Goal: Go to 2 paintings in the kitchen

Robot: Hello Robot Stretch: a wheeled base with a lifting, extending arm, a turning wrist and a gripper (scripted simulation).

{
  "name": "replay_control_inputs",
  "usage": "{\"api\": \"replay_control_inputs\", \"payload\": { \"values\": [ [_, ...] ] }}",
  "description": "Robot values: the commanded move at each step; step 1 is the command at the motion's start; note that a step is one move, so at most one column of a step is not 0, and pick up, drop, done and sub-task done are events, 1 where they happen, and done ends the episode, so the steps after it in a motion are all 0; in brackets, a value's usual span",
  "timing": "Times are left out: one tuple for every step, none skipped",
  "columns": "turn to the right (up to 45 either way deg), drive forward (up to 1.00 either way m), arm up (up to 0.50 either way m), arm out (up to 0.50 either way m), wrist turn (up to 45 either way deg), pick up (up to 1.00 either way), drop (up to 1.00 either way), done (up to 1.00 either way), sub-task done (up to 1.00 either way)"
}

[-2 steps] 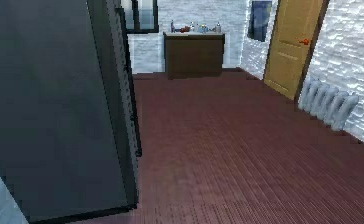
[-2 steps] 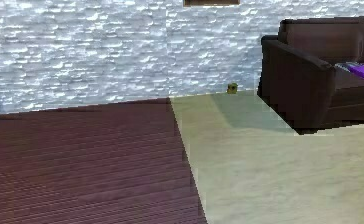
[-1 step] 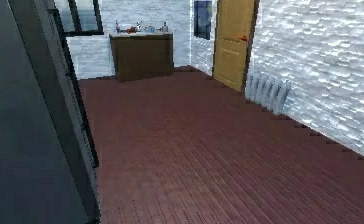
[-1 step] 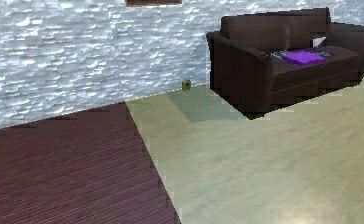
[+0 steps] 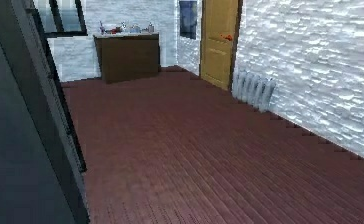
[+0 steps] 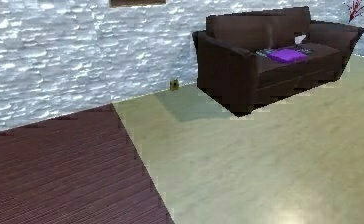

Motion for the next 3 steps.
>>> {"api": "replay_control_inputs", "payload": {
  "values": [
    [0.0,1.00,0.00,0.00,0.0,0.00,0.00,0.00,0.00],
    [0.0,0.05,0.00,0.00,0.0,0.00,0.00,0.00,0.00],
    [-3.0,0.00,0.00,0.00,0.0,0.00,0.00,0.00,0.00]
  ]
}}
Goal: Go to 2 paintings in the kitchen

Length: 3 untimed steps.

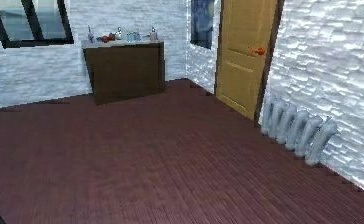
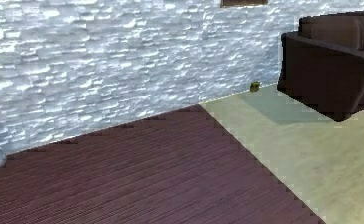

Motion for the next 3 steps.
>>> {"api": "replay_control_inputs", "payload": {
  "values": [
    [0.0,1.00,0.00,0.00,0.0,0.00,0.00,0.00,0.00],
    [-3.0,0.00,0.00,0.00,0.0,0.00,0.00,0.00,0.00],
    [0.0,1.00,0.00,0.00,0.0,0.00,0.00,0.00,0.00]
  ]
}}
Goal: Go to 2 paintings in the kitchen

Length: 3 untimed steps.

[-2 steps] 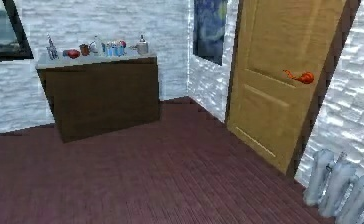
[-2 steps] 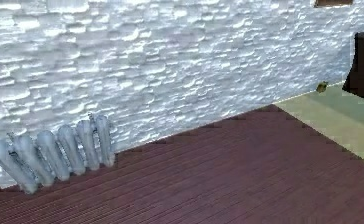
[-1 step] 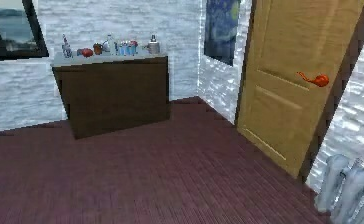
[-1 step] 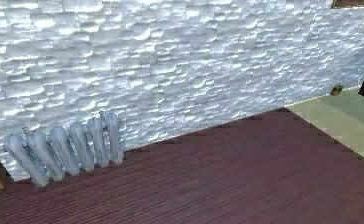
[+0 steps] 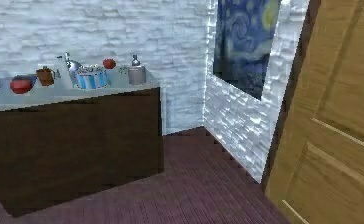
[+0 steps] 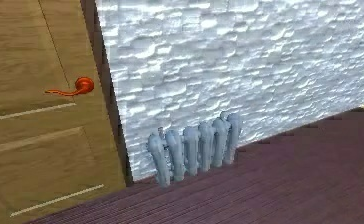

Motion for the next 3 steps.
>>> {"api": "replay_control_inputs", "payload": {
  "values": [
    [0.0,0.90,0.00,0.00,0.0,0.00,0.00,0.00,0.00],
    [27.0,0.00,0.00,0.00,0.0,0.00,0.00,0.00,0.00],
    [0.0,0.00,0.00,0.00,0.0,0.00,0.00,1.00,0.00]
  ]
}}
